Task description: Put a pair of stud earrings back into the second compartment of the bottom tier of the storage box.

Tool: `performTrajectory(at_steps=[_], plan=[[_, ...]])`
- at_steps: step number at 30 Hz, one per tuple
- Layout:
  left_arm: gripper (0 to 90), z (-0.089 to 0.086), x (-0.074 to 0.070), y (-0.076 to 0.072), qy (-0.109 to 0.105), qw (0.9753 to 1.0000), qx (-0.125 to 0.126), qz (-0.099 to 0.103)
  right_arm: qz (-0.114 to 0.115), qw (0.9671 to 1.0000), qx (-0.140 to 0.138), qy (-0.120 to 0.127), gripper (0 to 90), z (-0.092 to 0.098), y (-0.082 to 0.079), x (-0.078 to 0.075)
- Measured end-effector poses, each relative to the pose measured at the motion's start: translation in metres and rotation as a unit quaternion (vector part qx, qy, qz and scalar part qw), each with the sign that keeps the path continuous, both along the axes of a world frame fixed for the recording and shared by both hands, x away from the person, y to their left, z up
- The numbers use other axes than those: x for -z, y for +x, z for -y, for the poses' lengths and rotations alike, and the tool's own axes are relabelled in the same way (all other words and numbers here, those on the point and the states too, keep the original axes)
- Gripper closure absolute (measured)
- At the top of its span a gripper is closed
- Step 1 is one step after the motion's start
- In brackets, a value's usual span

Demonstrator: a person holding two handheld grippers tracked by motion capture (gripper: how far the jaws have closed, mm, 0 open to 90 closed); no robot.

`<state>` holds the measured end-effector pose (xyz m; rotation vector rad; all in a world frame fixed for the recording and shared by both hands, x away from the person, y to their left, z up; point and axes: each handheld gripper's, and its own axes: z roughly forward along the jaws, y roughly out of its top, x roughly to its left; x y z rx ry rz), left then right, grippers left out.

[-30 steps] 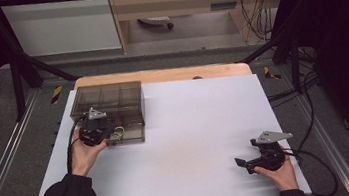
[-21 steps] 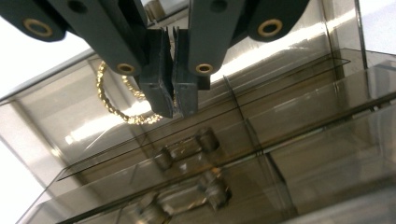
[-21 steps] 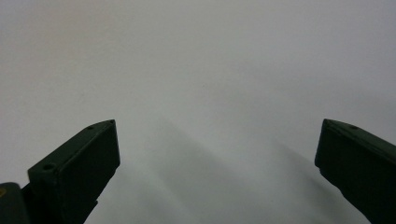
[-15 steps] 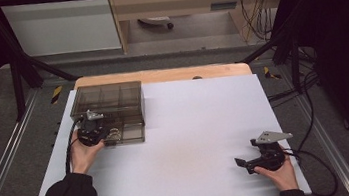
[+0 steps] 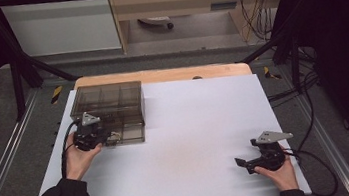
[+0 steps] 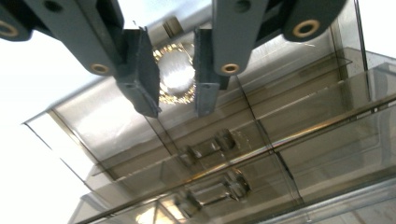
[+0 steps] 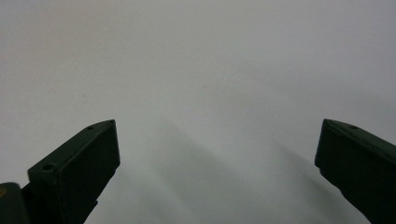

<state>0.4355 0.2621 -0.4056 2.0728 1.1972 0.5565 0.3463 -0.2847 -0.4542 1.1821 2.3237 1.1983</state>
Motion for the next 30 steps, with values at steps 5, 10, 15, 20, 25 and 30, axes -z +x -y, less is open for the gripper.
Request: performTrajectory(at_steps=[5,10,15,20,25,30], plan=[[61.1,-0.004,-0.001,-0.013,-0.021,0.9996,0.017,0.007,-0.002,1.0000,0.001,0.001,0.6,0.000,0.000,0.000],[48.7,-0.010,-0.001,-0.027,-0.031,0.9990,0.028,0.014,0.001,1.0000,0.000,0.001,0.6,0.000,0.000,0.000],[36.2,-0.013,0.003,-0.038,-0.034,0.9987,0.035,0.014,0.001,1.0000,0.000,0.001,0.6,0.000,0.000,0.000],[26.1,-0.013,0.008,-0.051,-0.038,0.9979,0.046,0.025,0.001,1.0000,0.001,0.004,0.6,0.000,0.000,0.000],[17.1,-0.013,0.015,-0.060,-0.045,0.9966,0.061,0.031,0.002,1.0000,0.001,0.003,0.5,0.000,0.000,-0.001],[13.2,-0.014,0.023,-0.069,-0.055,0.9957,0.070,0.029,0.002,1.0000,0.000,0.003,0.6,0.000,0.000,0.000]])
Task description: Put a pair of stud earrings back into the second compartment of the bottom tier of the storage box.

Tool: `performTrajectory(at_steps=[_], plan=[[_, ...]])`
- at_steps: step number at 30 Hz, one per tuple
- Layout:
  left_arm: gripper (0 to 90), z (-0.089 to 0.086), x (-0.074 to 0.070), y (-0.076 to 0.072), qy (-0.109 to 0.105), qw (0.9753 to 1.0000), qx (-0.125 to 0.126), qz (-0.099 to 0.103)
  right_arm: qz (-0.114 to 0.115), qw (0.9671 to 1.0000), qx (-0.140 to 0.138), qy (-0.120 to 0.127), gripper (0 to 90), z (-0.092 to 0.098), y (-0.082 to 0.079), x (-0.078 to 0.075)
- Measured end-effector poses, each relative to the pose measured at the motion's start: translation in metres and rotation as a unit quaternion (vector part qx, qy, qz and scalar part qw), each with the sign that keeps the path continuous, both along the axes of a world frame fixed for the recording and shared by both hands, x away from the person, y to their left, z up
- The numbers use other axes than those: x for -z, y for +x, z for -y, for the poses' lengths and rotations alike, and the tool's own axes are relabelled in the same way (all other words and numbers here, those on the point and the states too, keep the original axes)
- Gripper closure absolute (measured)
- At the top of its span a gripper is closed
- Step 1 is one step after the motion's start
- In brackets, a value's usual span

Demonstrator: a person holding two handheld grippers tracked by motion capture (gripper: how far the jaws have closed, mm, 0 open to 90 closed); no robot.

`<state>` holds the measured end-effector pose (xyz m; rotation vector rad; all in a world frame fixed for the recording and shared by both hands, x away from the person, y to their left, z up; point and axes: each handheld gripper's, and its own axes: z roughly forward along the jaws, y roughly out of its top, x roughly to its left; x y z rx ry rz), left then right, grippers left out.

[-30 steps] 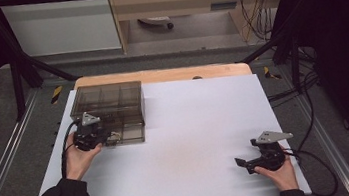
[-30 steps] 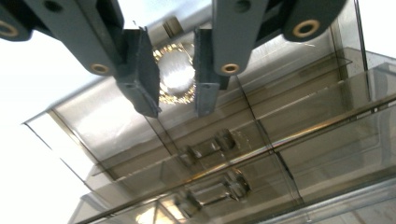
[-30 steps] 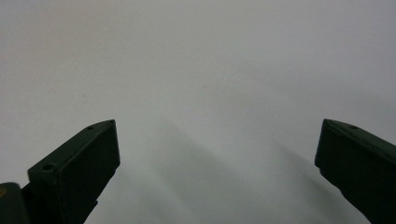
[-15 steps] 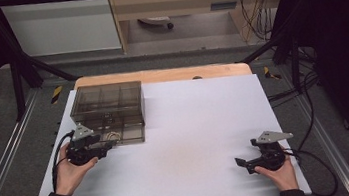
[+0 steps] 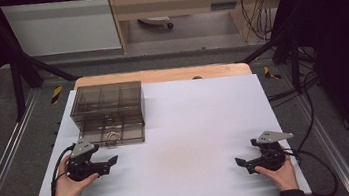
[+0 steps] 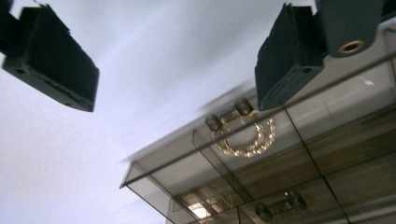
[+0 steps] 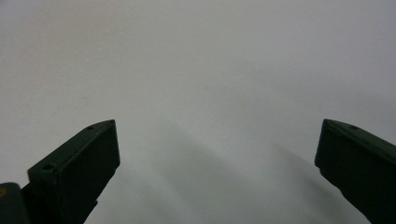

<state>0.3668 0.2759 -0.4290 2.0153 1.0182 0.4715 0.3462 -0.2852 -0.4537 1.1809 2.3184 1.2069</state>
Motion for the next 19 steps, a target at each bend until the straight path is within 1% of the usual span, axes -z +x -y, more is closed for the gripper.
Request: performTrajectory(at_steps=[1,3,4,9,12,13,15,19], plan=[[12.5,-0.001,0.002,-0.002,-0.002,1.0000,0.003,0.001,0.000,1.0000,0.000,0.001,0.5,0.000,0.000,0.000],[12.0,-0.003,0.005,-0.006,0.005,1.0000,0.007,0.001,0.000,1.0000,0.000,0.001,0.5,0.000,0.000,0.000],[10.3,-0.003,0.006,-0.007,0.009,0.9999,0.007,0.001,0.000,1.0000,0.000,0.001,0.5,0.000,0.000,0.000],[9.0,-0.008,0.015,-0.014,0.006,1.0000,0.006,-0.004,-0.001,1.0000,0.000,0.001,0.6,0.000,0.000,0.000],[7.2,-0.010,0.020,-0.016,0.015,0.9998,0.008,-0.011,-0.002,1.0000,0.000,0.000,0.5,0.000,0.000,0.000],[6.8,-0.010,0.021,-0.016,0.016,0.9998,0.009,-0.011,-0.003,1.0000,0.000,0.000,0.5,-0.001,0.000,0.000],[6.4,-0.011,0.023,-0.016,0.011,0.9998,0.007,-0.013,-0.003,1.0000,0.000,0.001,0.6,-0.001,0.000,0.000],[6.5,-0.012,0.025,-0.017,0.012,0.9998,0.007,-0.015,-0.003,1.0000,0.000,0.001,0.5,-0.001,0.000,0.000]])
